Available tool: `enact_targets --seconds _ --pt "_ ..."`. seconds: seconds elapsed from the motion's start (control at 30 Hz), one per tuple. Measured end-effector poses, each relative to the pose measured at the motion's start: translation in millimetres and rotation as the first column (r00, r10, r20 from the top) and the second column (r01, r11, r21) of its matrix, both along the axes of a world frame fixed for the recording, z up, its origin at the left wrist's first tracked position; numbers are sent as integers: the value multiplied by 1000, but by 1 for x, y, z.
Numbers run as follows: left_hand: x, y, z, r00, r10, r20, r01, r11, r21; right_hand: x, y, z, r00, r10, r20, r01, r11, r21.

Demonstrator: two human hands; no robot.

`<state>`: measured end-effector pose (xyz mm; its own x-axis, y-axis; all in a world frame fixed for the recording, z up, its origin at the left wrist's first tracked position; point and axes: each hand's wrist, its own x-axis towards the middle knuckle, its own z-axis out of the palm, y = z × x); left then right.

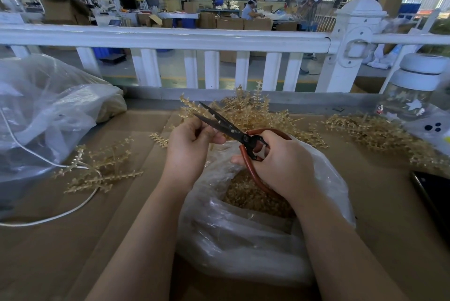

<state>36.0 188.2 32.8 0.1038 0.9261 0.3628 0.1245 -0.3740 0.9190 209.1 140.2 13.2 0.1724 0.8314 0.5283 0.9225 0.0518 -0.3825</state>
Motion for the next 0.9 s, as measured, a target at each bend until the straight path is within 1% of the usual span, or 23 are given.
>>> enact_targets --seconds 0.07,0.23,0.37,0.53,0.73,0.9 --pt "1 -1 0 999 8 -31 -7 1000 10 0 0 1 1000 -9 17 9 1000 -8" --pt "2 -2 1 999 8 -38 -8 1000 2 1 0 1 1000 5 3 -4 1000 -21" --pt "1 -2 1 1000 4 -30 -4 1000 -3 -1 -2 0 999 22 -31 -22 1000 -2" --pt "0 -3 1 1000 -10 -7 10 1000 2 -1 -1 -1 997 39 -64 -41 999 -24" --pt "2 -4 1 1000 5 -31 -5 1000 2 -3 -2 1 1000 8 -15 -8 1000 1" --pt "3 -5 1 998 14 -56 -13 1000 18 -2 -1 1 1000 16 -23 -17 1000 -27"
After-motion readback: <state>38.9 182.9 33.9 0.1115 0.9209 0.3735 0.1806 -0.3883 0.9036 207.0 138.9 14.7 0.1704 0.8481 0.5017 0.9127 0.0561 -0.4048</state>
